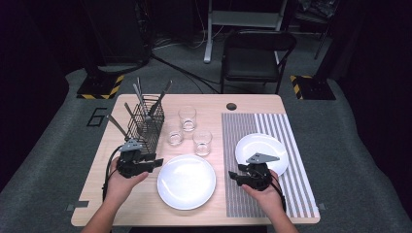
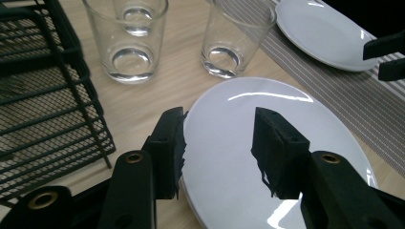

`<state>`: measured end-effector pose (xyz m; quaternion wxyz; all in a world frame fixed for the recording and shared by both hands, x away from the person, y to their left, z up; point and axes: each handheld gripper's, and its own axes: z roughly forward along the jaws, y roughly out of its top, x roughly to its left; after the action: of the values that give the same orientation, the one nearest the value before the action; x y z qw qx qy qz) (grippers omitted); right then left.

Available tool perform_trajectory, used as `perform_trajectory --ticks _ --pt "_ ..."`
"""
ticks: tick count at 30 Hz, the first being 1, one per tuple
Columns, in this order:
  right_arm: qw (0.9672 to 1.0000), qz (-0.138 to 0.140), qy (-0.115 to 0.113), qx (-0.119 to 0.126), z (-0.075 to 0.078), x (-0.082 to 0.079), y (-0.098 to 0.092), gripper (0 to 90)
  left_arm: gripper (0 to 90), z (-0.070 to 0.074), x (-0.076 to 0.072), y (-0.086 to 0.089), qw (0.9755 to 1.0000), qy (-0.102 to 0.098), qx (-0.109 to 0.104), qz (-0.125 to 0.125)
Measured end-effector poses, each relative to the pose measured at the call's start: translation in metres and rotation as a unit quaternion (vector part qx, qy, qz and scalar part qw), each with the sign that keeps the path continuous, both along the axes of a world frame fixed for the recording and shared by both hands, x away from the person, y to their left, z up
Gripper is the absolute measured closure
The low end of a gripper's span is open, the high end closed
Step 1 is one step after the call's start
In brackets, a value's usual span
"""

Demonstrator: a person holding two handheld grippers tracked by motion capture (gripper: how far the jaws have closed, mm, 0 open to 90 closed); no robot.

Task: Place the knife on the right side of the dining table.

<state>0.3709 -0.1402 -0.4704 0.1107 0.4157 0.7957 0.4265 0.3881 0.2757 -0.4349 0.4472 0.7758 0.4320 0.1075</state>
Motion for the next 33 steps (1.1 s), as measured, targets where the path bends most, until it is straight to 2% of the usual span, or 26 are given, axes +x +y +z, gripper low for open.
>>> perform_trajectory --ticks 7,9,17,18,27,33 --pt "1.0000 0.004 0.001 -0.001 0.000 -0.002 0.001 47.5 58.4 0.015 0.000 0.011 0.9999 -0.004 -0.003 0.017" --pt "1.0000 0.003 -0.004 -0.001 0.001 -0.001 -0.001 47.5 58.8 0.019 0.000 0.014 0.9998 -0.006 -0.001 0.020" --pt "1.0000 0.004 -0.003 0.000 0.000 -0.001 0.000 47.5 60.3 0.037 -0.003 0.028 0.9992 -0.014 0.009 0.035" --pt "1.0000 0.002 0.000 0.001 0.000 -0.001 0.000 47.5 60.3 0.038 -0.004 0.029 0.9992 -0.014 0.005 0.038" --pt "1.0000 -0.002 0.000 0.003 0.000 -0.001 -0.002 47.5 60.3 0.043 -0.006 0.046 0.9984 -0.010 0.013 0.054" --pt "1.0000 -0.003 -0.003 0.003 -0.001 -0.001 -0.002 47.5 60.7 0.048 -0.008 0.060 0.9967 -0.009 0.012 0.080"
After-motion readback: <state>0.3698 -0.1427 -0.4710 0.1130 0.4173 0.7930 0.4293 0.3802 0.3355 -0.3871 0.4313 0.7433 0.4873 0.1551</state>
